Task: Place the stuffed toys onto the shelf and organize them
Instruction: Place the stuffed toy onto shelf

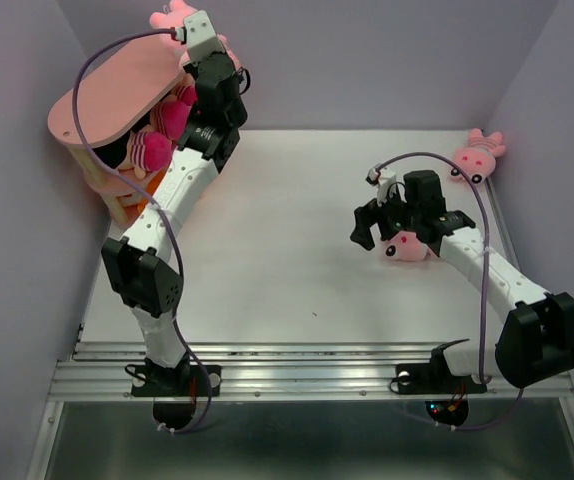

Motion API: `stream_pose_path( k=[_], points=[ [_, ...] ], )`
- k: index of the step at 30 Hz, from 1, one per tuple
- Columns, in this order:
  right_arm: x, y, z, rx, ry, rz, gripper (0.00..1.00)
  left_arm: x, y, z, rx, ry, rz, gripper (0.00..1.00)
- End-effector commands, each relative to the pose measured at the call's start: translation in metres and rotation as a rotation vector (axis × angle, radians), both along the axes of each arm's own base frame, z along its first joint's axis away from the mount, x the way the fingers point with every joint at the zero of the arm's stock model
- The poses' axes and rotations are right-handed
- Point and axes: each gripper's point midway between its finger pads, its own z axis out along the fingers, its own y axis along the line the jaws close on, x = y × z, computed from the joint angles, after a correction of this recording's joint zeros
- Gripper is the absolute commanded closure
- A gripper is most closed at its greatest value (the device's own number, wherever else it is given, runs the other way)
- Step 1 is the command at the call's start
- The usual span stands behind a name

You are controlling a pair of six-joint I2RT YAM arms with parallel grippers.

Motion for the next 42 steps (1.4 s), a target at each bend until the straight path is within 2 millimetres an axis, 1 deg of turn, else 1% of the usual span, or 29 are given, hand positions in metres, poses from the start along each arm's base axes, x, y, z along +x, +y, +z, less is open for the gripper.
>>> stream_pose_path(
  k=[1,2,3,4,6,8,9,10,11,13,14,17,18,22,23,24,26,27,29,30,33,36,42],
  points=[
    [0.014,-0.002,0.006,-0.001,-0.073,0.004,0.0,-0.001,0.036,0.047,-0.017,-0.102,0.187,1.0],
    [0.014,-0.002,0.004,-0.005,-0.069,0.005,0.0,-0.005,0.041,0.056,-0.024,-0.119,0.202,1.0],
    [0.012,-0.001,0.0,-0.009,-0.065,0.024,0.0,0.004,0.047,0.049,-0.016,-0.109,0.229,1.0],
    [0.011,0.001,0.0,-0.009,-0.071,0.04,0.0,0.01,0.049,0.05,-0.01,-0.114,0.242,1.0],
    [0.011,-0.003,-0.002,-0.028,-0.087,0.057,0.0,0.015,0.06,0.052,-0.019,-0.126,0.273,1.0],
    [0.008,-0.003,-0.004,-0.018,-0.085,0.077,0.0,0.018,0.067,0.054,-0.029,-0.143,0.293,1.0],
    [0.008,-0.007,-0.004,-0.012,-0.085,0.076,0.0,0.019,0.07,0.055,-0.035,-0.152,0.301,1.0],
    [0.007,-0.009,-0.004,-0.007,-0.086,0.082,0.0,0.019,0.077,0.061,-0.042,-0.171,0.31,1.0],
    [0.005,-0.007,-0.002,0.012,-0.086,0.098,0.0,0.022,0.079,0.059,-0.041,-0.172,0.313,1.0],
    [0.006,-0.015,-0.001,0.025,-0.086,0.089,0.0,0.024,0.086,0.061,-0.049,-0.186,0.332,1.0],
    [0.006,-0.017,-0.001,0.033,-0.082,0.087,0.0,0.024,0.093,0.06,-0.03,-0.179,0.352,1.0],
    [0.006,-0.025,0.002,0.066,-0.079,0.083,0.0,0.028,0.101,0.057,-0.047,-0.197,0.383,1.0],
    [0.005,-0.025,0.004,0.081,-0.077,0.088,0.0,0.034,0.102,0.052,-0.046,-0.195,0.382,1.0],
    [0.005,-0.032,0.008,0.107,-0.08,0.079,0.0,0.046,0.1,0.043,-0.053,-0.204,0.386,1.0],
    [0.005,-0.034,0.008,0.113,-0.077,0.076,0.0,0.051,0.099,0.037,-0.048,-0.196,0.388,1.0],
    [0.005,-0.034,0.008,0.116,-0.075,0.078,0.0,0.053,0.102,0.035,-0.051,-0.198,0.398,1.0],
    [0.005,-0.033,0.008,0.12,-0.073,0.082,0.0,0.056,0.101,0.031,-0.053,-0.197,0.403,1.0],
    [0.005,-0.035,0.008,0.124,-0.072,0.078,0.0,0.062,0.101,0.024,-0.052,-0.189,0.401,1.0],
    [0.004,-0.034,0.007,0.128,-0.068,0.084,0.0,0.064,0.099,0.025,-0.054,-0.197,0.395,1.0],
    [0.004,-0.034,0.008,0.131,-0.068,0.087,0.0,0.07,0.097,0.018,-0.046,-0.184,0.392,1.0],
    [0.003,-0.033,0.007,0.131,-0.069,0.091,0.0,0.076,0.095,0.017,-0.051,-0.192,0.394,1.0],
    [0.002,-0.034,0.008,0.142,-0.066,0.094,0.0,0.078,0.099,0.018,-0.055,-0.202,0.402,1.0],
    [0.002,-0.032,0.009,0.152,-0.063,0.102,0.0,0.085,0.11,0.01,-0.089,-0.209,0.403,1.0]
  ],
)
